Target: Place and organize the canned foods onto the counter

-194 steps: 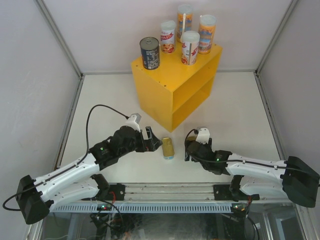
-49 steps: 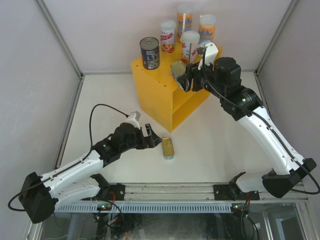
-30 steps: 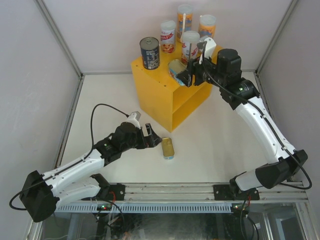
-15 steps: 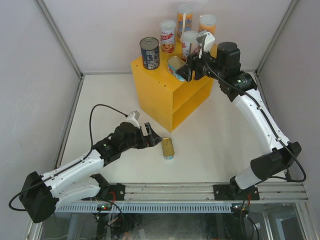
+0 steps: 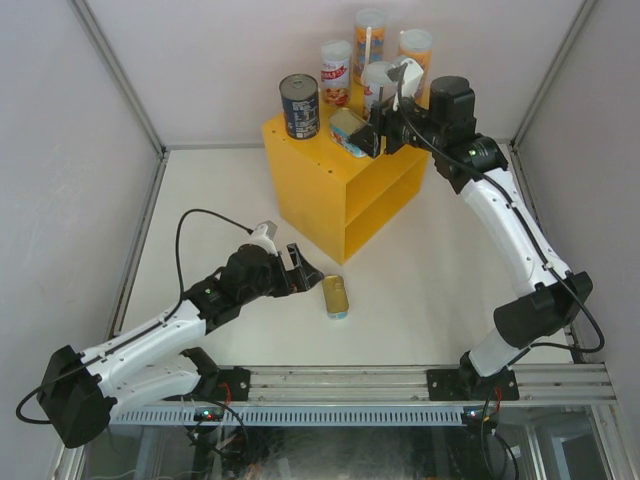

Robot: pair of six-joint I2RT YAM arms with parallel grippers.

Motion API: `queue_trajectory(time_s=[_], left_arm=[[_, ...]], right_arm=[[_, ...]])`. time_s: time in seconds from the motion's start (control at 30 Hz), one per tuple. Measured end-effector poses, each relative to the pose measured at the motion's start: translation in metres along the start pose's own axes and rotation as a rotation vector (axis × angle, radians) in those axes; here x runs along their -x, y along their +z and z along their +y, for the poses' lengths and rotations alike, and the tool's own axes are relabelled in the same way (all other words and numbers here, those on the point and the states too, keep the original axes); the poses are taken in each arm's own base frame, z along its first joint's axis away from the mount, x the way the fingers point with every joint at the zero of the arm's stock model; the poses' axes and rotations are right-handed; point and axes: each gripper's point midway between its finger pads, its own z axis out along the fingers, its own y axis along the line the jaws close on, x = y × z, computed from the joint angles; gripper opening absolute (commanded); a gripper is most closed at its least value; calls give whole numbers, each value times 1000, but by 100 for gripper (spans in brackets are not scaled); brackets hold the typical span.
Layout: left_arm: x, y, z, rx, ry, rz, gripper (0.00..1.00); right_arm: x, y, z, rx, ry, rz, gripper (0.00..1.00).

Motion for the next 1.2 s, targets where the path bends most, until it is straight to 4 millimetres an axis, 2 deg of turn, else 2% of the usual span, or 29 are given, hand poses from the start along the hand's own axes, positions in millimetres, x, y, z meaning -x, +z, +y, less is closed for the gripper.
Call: queue_trajectory(time_s=[0.2, 0.47, 0.93, 1.07, 1.2], left_arm=[[1, 0, 0, 3, -8, -4, 97], [1, 0, 1, 6, -8, -7, 97], [2, 1, -4, -11, -8, -14, 97], [3, 1, -6, -16, -11, -16, 97], [3, 1, -6, -16, -11, -16, 97]], right_arm=[[0, -1, 0, 14, -5, 1, 61], [0, -2, -1, 15, -3, -1, 73], [7, -6, 0, 14, -10, -15, 75], [13, -13, 4, 8, -17, -28, 76], [27, -28, 11, 2, -37, -65, 76]])
